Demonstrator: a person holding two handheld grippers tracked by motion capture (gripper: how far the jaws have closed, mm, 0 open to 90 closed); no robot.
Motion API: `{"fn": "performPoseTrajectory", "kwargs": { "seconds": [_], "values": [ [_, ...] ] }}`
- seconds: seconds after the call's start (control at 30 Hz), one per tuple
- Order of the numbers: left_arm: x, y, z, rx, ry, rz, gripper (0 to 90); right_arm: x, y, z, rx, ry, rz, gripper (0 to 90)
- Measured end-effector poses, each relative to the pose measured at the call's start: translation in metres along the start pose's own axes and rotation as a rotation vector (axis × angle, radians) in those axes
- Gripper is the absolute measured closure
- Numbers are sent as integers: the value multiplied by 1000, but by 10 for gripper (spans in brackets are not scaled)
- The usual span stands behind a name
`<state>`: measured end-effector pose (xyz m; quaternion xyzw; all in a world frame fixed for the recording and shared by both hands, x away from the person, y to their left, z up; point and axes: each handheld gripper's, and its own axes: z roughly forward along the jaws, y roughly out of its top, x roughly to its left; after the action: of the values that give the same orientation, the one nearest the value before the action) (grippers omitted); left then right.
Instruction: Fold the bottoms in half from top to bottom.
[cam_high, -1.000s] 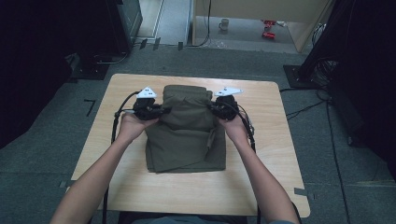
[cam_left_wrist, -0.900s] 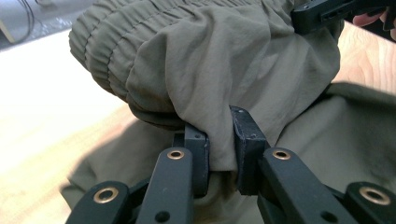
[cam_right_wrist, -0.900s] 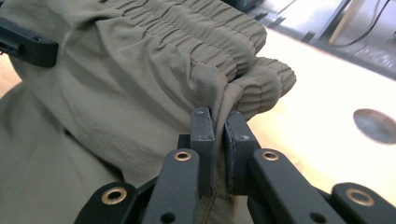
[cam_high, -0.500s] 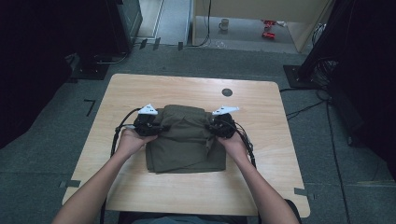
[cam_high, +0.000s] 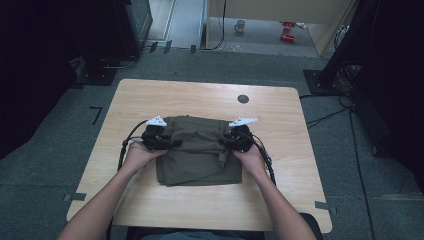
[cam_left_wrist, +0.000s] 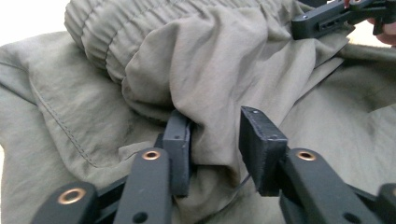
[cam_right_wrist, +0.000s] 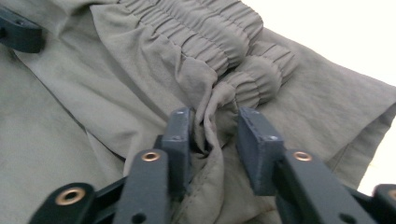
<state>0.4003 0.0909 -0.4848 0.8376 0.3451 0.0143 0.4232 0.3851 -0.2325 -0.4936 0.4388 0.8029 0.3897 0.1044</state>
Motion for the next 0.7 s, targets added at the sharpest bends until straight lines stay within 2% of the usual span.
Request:
{"fn": "performPoseTrajectory", "kwargs": {
  "seconds": [0.1, 0.2, 0.37, 0.5, 0.6, 0.7],
  "values": [
    [-1, 4, -6, -11, -1, 8, 592, -1, 2, -4, -11, 8, -4, 571],
    [-2, 9, -15, -24, 18, 36, 569, -2, 8, -10, -15, 13, -18, 525],
    [3, 14, -28, -59, 34, 28, 556, -4, 16, -17, -32, 31, -17, 509],
    [13, 16, -36, -65, 34, -5, 587, -8, 20, -19, -37, 14, -34, 545],
    [22, 20, -37, -67, 44, -25, 630, -14, 23, -17, -39, 3, -26, 592],
    [30, 23, -36, -60, 66, -40, 657, -21, 24, -13, -38, 20, 5, 643]
  ]
}}
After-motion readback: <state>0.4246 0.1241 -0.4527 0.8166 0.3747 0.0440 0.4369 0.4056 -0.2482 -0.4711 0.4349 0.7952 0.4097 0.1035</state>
